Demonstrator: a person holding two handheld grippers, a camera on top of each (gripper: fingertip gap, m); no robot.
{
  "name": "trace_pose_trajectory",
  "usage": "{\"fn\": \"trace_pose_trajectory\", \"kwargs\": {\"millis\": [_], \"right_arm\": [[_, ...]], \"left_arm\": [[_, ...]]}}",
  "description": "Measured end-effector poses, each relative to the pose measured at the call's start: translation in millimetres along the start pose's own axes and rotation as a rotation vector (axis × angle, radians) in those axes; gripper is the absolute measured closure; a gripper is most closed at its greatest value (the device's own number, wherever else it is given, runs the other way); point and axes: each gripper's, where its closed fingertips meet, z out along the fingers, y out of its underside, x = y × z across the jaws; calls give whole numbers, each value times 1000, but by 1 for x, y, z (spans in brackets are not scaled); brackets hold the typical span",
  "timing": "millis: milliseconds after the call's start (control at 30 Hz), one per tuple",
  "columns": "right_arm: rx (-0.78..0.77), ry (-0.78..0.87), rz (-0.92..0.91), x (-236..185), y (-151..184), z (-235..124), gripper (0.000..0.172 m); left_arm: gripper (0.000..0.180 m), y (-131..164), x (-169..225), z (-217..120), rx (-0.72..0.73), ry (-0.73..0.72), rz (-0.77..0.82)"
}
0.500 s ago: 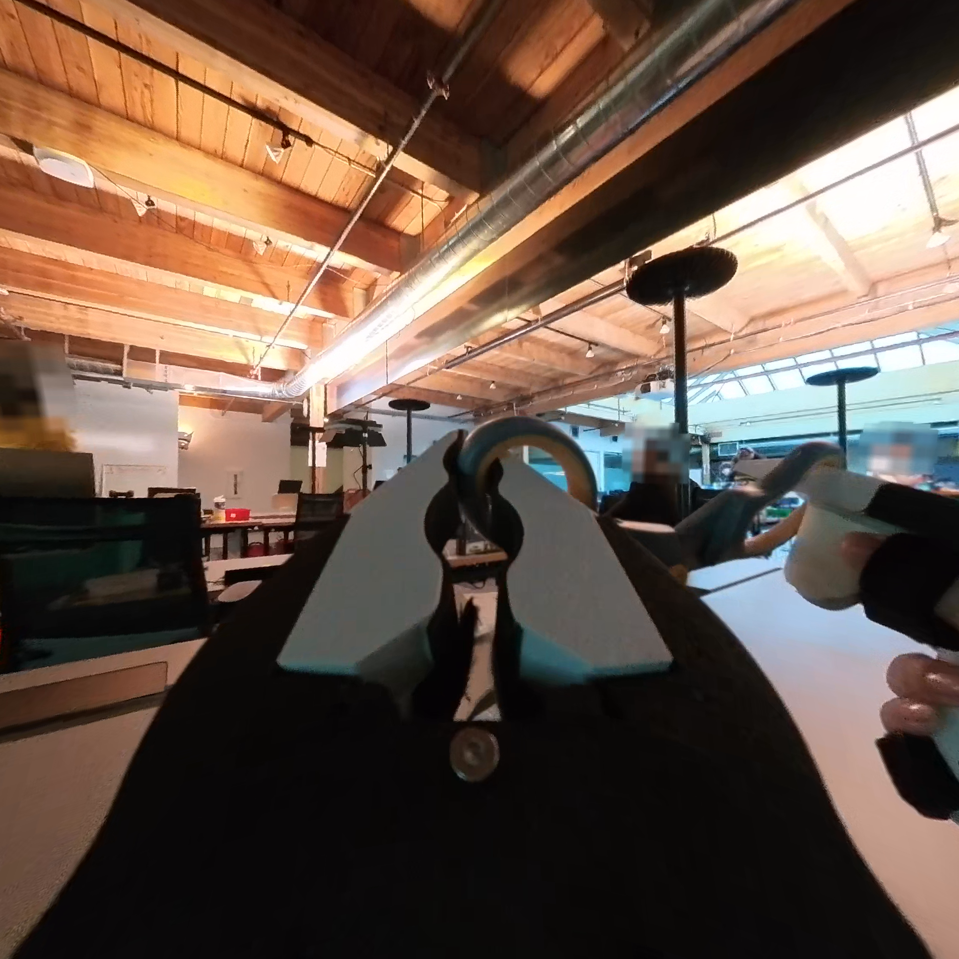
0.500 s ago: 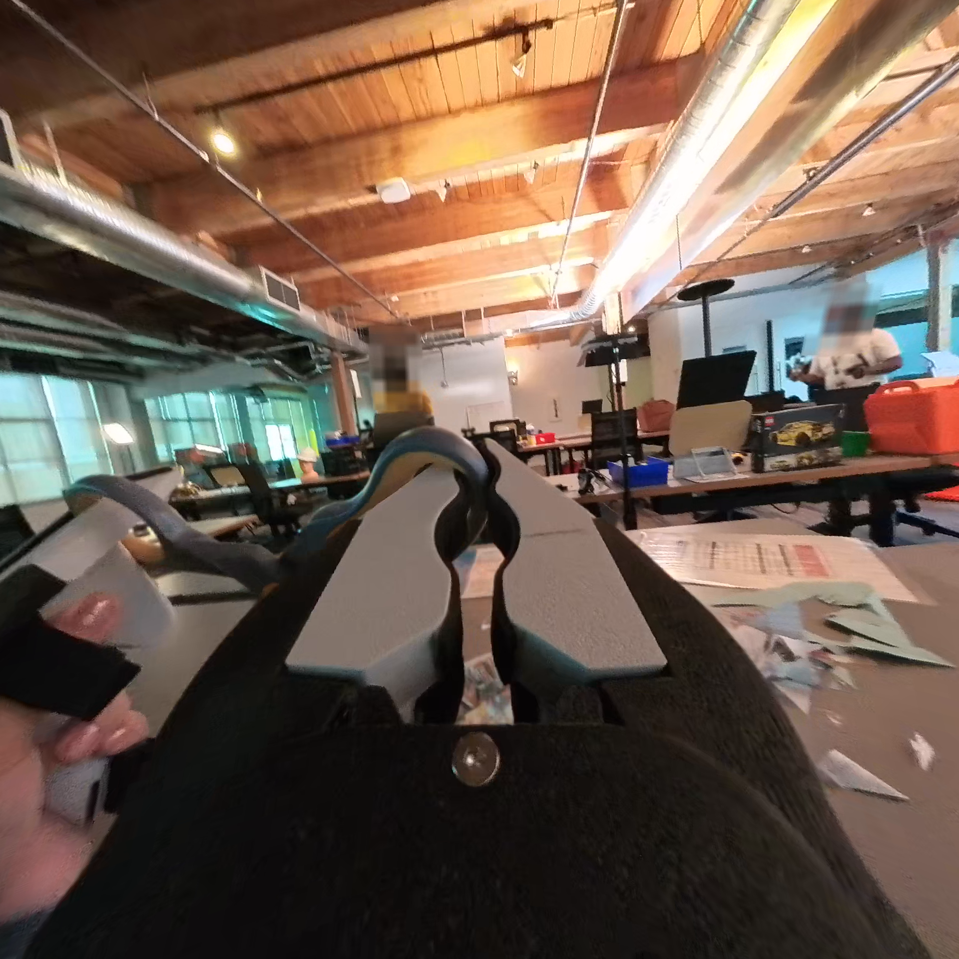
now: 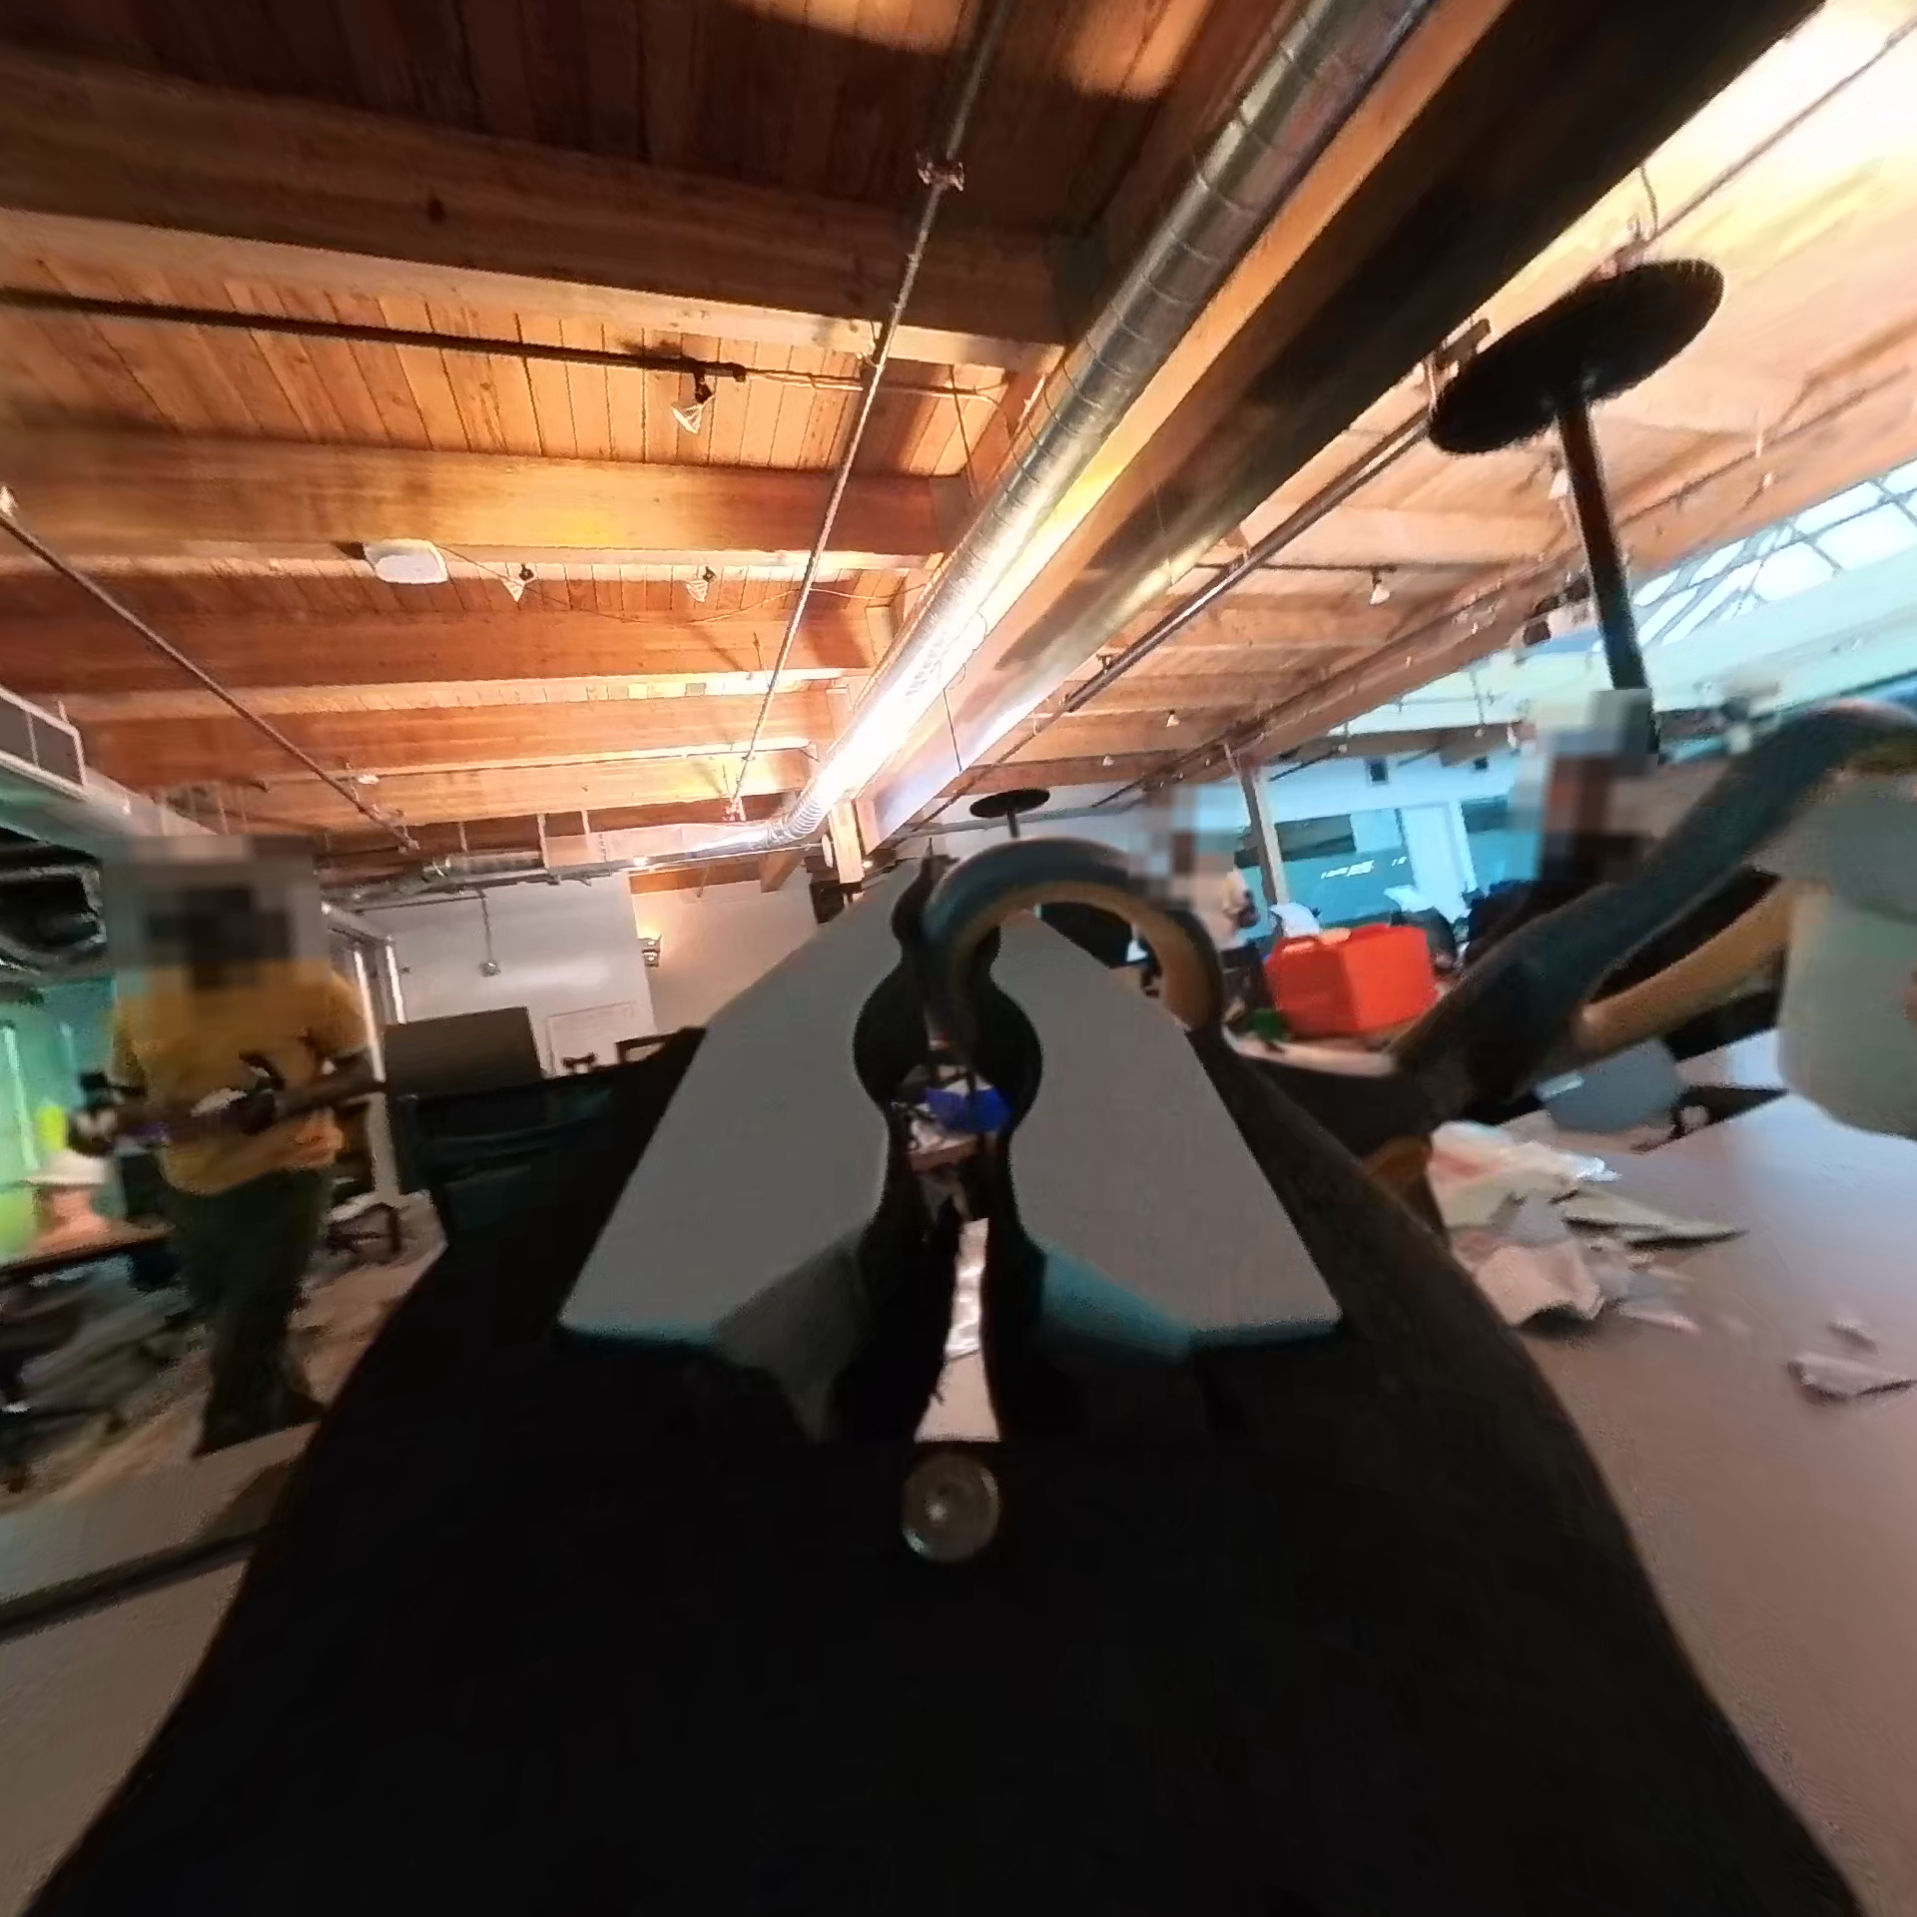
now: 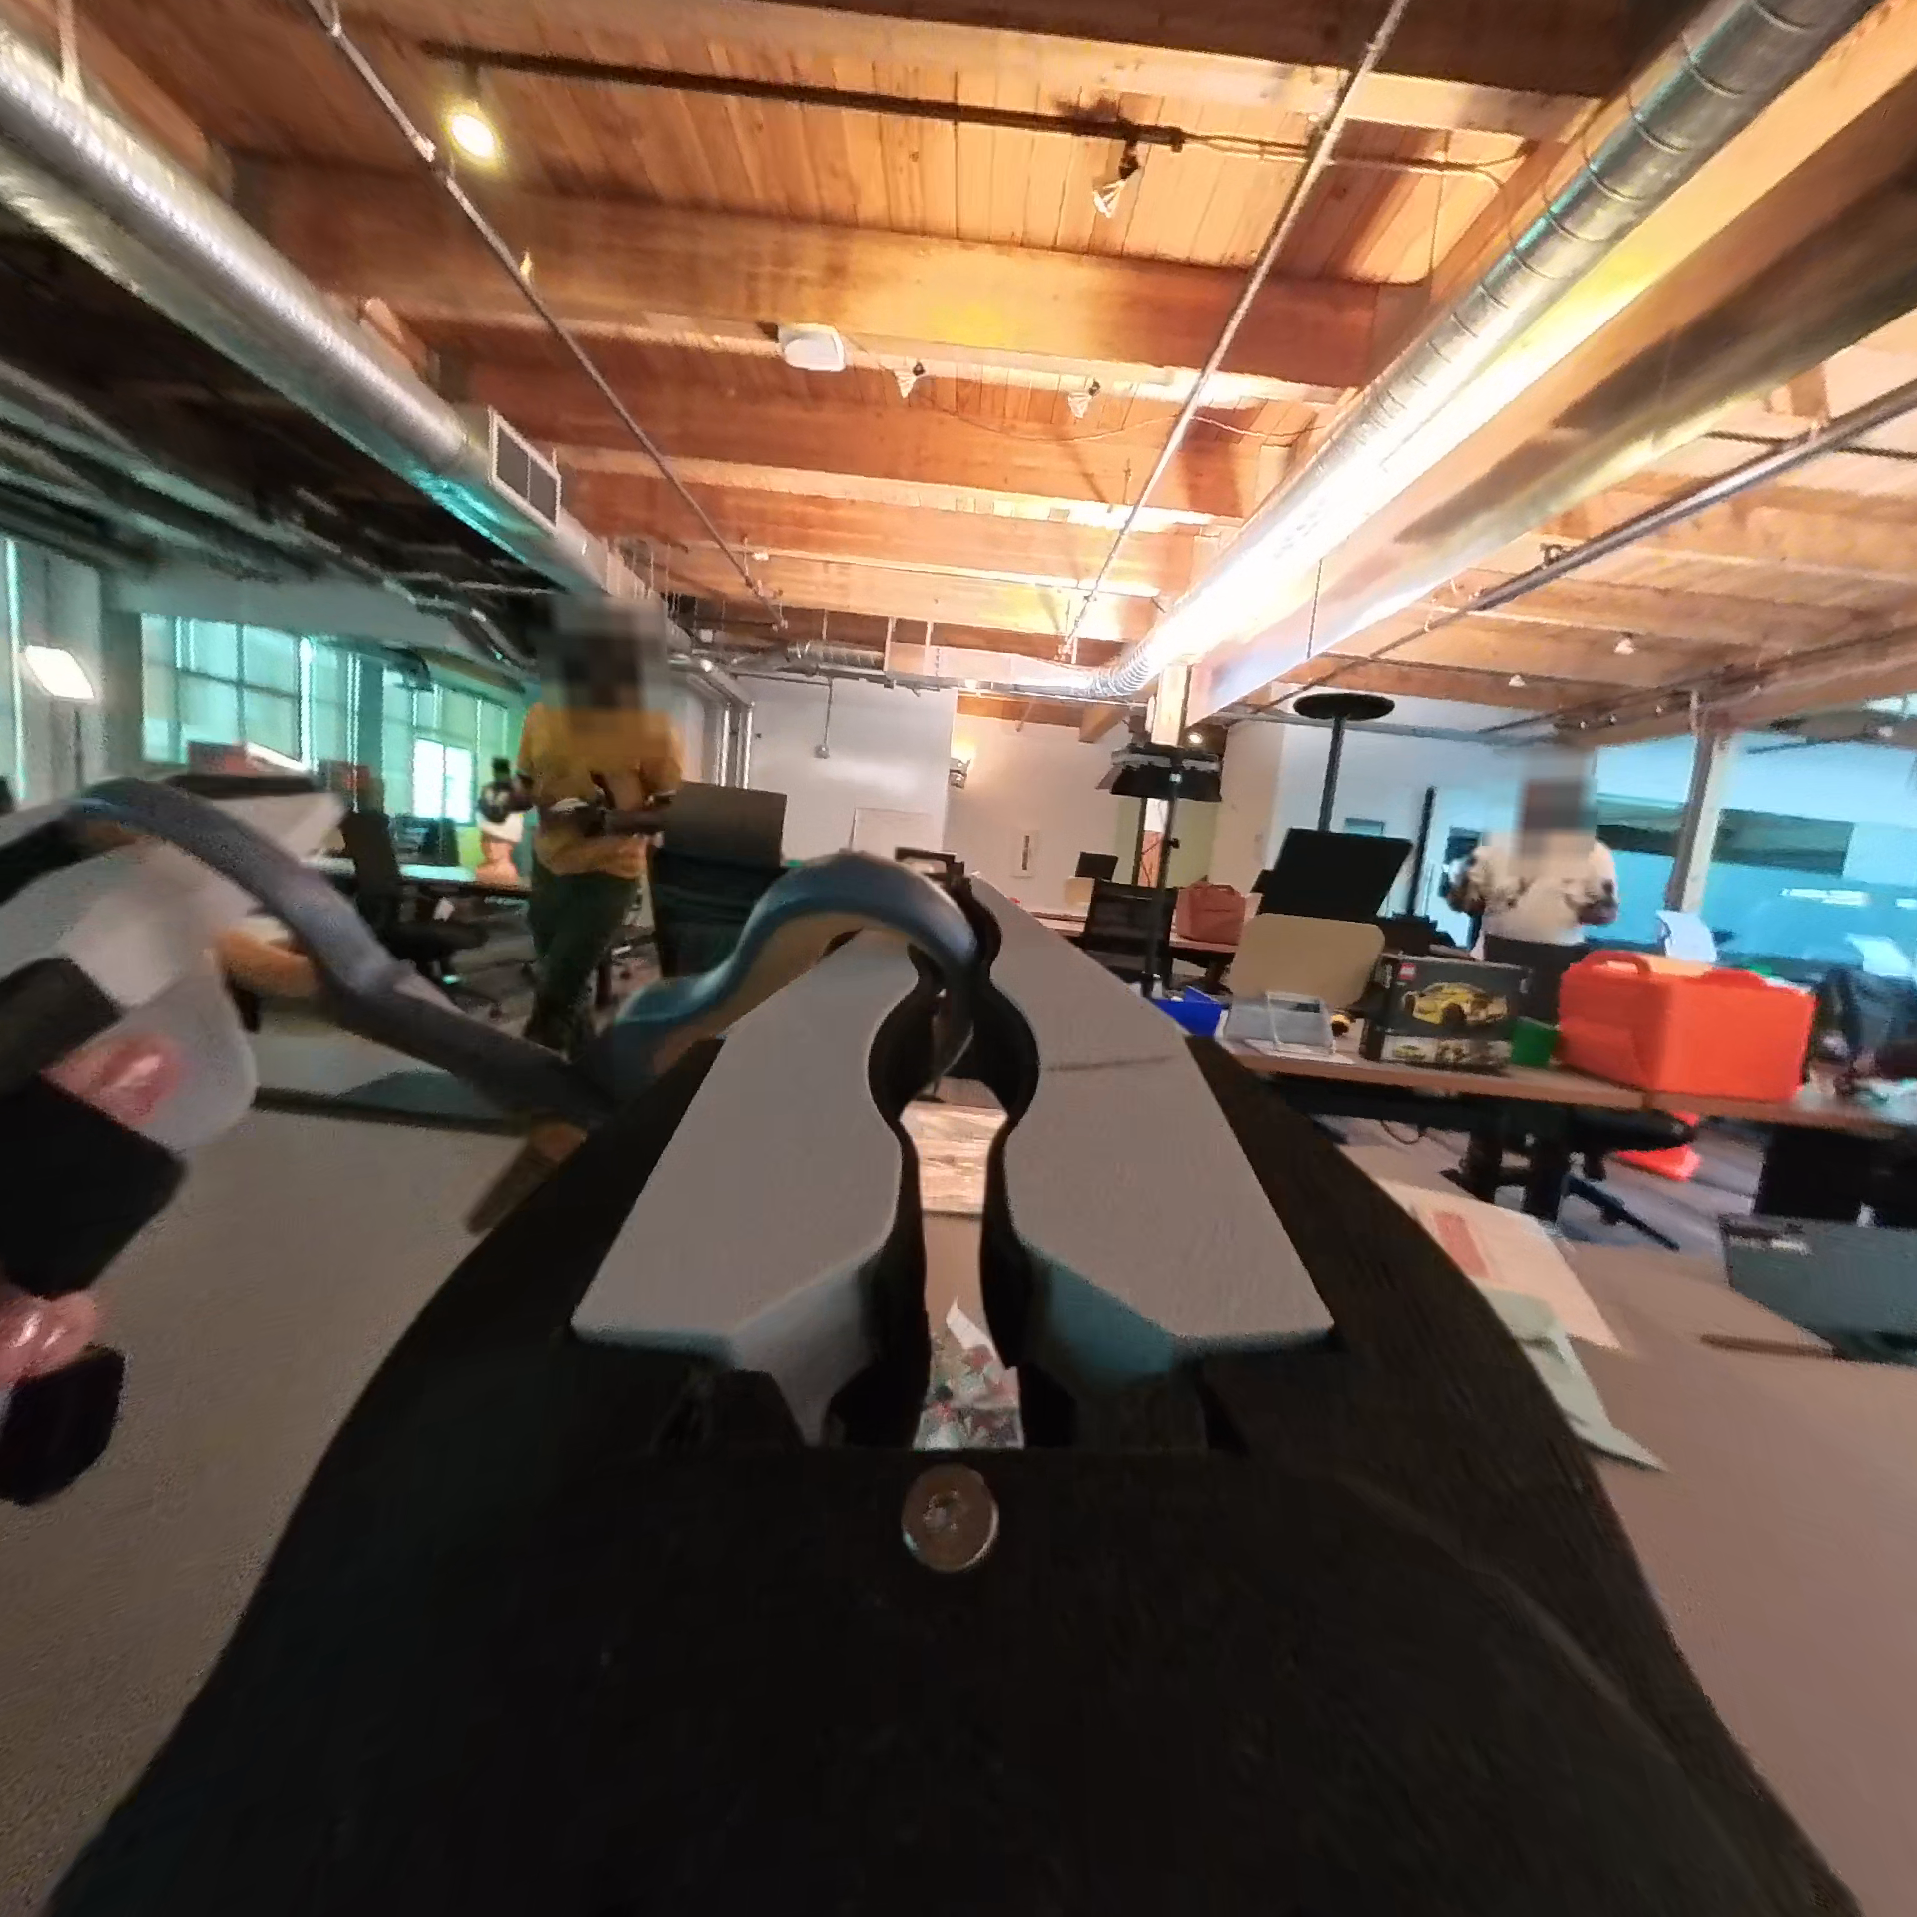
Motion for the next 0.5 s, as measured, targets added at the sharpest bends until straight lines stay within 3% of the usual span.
{"fn": "trace_pose_trajectory", "kwargs": {"millis": [133,500], "right_arm": [[8,-16,-131,-22,-8,4,172],[3,-66,-107,-47,-3,7,172]], "left_arm": [[180,-1,20,1,-3,27,113],[180,-1,34,0,18,67,107]]}}
